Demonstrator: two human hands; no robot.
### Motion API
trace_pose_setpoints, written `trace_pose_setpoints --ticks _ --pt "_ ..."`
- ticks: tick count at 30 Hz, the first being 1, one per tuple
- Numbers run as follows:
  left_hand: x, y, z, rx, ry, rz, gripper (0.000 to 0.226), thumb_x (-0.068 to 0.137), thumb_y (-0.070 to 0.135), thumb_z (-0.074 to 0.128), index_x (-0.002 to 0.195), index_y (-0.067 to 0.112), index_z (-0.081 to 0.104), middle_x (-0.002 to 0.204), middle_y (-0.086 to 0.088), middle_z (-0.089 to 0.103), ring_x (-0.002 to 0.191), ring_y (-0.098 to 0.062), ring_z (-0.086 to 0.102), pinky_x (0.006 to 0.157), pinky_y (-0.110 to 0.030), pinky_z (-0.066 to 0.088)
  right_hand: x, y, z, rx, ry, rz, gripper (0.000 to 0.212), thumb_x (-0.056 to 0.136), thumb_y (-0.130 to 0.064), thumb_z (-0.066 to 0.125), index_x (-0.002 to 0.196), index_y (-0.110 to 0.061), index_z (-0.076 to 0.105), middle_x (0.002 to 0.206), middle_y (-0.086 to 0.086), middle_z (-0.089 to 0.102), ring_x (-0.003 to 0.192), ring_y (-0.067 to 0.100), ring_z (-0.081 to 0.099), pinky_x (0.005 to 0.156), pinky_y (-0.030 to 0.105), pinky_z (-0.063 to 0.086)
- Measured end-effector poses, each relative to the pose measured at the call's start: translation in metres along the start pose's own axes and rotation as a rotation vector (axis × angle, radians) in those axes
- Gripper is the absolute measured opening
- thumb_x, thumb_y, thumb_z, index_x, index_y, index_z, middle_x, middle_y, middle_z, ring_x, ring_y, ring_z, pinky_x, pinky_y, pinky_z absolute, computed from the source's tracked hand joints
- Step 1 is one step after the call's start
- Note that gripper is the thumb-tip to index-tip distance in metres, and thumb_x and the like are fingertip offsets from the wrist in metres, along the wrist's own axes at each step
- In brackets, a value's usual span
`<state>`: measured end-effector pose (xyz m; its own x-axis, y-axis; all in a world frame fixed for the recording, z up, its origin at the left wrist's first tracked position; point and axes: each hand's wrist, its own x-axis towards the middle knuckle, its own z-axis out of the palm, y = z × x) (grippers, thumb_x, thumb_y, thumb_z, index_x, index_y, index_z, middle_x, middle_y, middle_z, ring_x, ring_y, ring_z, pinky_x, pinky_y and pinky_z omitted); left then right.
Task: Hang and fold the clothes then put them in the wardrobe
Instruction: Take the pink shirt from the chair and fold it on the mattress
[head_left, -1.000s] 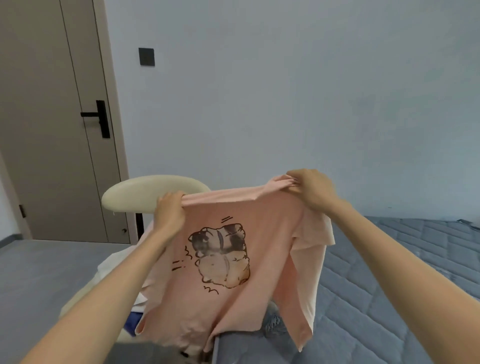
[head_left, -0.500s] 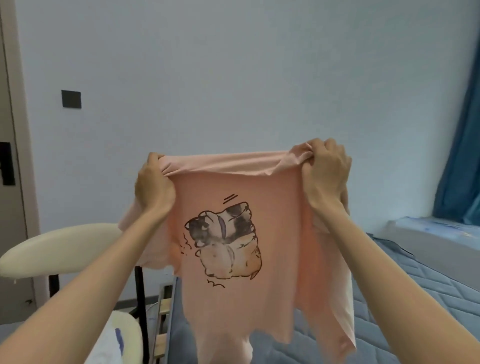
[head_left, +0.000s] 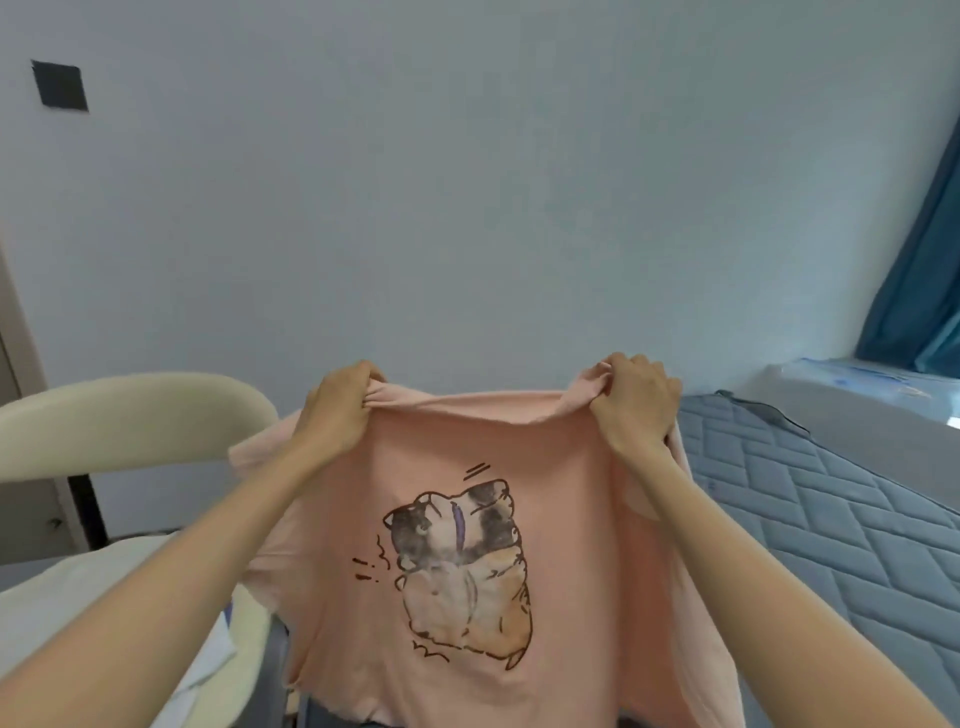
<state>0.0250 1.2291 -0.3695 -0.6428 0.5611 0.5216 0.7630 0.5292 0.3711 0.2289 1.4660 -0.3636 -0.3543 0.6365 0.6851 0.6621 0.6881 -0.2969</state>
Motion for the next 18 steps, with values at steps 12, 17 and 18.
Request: trace_pose_setpoints --ticks 12,17,18 --pt "-0.002 -0.089 0.146 0.327 -0.536 -0.212 0.038 0.084 -0.002 0.043 0.119 0.011 0.049 0.124 -0.010 0.053 0.116 -0.028 0.048 0.089 -0.035 0.041 -0.042 0.053 0.179 -0.200 -0.492 0.127 0.028 0.092 -0.025 0.037 0.105 -0.008 0.056 0.116 0.013 0.059 0.110 0.030 0.049 0.093 0.038 0.032" --pt "0.007 -0.104 0.171 0.617 -0.426 -0.247 0.023 0.089 0.016 0.045 0.108 0.017 0.059 0.118 -0.008 0.044 0.114 -0.027 0.039 0.084 -0.035 0.041 -0.035 0.055 0.217 -0.304 -0.636 0.070 0.021 0.092 -0.015 0.038 0.108 -0.012 0.051 0.120 0.012 0.049 0.112 0.029 0.041 0.087 0.033 0.033" --pt "0.012 -0.104 0.176 0.654 -0.425 -0.262 0.023 0.090 0.019 0.045 0.107 0.020 0.060 0.118 -0.007 0.046 0.113 -0.027 0.040 0.083 -0.035 0.041 -0.031 0.054 0.225 -0.345 -0.649 0.045 0.020 0.091 -0.014 0.039 0.107 -0.014 0.052 0.119 0.011 0.046 0.110 0.028 0.040 0.085 0.032 0.033"
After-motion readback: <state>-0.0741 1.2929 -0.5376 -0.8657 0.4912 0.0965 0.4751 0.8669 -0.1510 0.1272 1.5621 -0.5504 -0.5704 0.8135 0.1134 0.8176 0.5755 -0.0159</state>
